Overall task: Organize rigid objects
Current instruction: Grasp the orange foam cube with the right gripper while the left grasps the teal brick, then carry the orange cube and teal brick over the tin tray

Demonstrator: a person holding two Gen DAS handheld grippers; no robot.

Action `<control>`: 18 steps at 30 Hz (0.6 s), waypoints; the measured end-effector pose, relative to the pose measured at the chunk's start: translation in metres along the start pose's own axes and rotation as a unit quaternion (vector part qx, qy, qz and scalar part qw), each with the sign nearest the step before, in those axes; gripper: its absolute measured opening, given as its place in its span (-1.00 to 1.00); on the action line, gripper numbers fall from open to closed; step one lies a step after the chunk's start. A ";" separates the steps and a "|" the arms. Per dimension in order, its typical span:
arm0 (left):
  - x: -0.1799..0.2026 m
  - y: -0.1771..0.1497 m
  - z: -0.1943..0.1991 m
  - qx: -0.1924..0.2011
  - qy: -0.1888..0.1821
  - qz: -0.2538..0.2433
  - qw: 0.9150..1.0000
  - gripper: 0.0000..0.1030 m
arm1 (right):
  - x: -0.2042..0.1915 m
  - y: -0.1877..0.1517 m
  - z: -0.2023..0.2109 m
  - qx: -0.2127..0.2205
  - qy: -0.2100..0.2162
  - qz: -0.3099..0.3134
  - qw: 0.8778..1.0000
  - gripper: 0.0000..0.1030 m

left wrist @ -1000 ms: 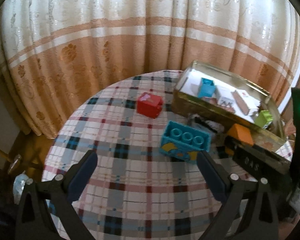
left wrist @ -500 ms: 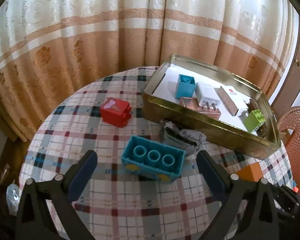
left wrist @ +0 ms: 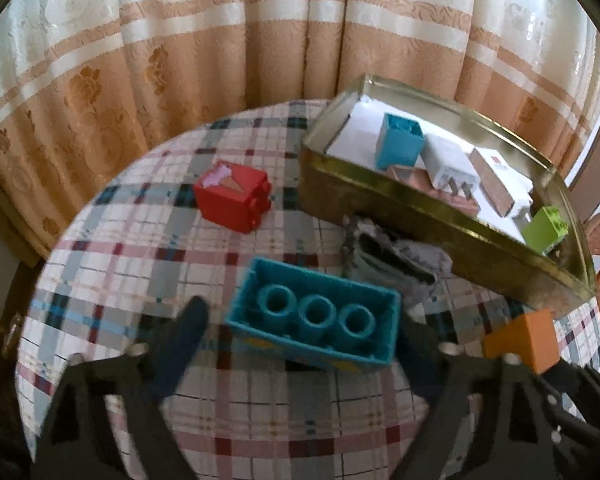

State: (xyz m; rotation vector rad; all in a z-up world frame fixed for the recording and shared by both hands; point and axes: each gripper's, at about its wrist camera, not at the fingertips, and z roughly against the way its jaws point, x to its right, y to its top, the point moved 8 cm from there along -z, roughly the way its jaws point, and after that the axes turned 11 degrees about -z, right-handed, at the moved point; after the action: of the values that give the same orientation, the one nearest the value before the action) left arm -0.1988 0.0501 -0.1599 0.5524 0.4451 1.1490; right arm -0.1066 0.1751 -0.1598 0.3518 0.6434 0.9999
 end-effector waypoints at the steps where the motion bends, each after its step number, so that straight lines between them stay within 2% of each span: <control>1: 0.000 -0.002 -0.001 -0.002 -0.002 0.000 1.000 0.37 | -0.001 0.000 -0.002 0.001 -0.001 0.002 1.000 -0.04; 2: 0.000 -0.001 0.000 0.004 0.007 -0.005 1.000 0.32 | -0.001 0.000 -0.004 0.002 -0.004 0.006 1.000 -0.05; 8: 0.001 -0.005 0.008 0.016 -0.013 0.003 1.000 0.31 | 0.002 0.001 0.001 0.010 0.009 0.001 1.000 -0.14; 18: 0.004 -0.013 0.048 0.054 0.001 0.001 0.999 0.31 | -0.002 -0.008 0.022 0.023 0.031 -0.005 0.999 -0.18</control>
State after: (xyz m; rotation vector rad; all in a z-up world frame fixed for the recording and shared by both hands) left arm -0.1595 0.0415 -0.1301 0.6461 0.5109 1.1314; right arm -0.0881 0.1698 -0.1468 0.3584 0.7244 0.9910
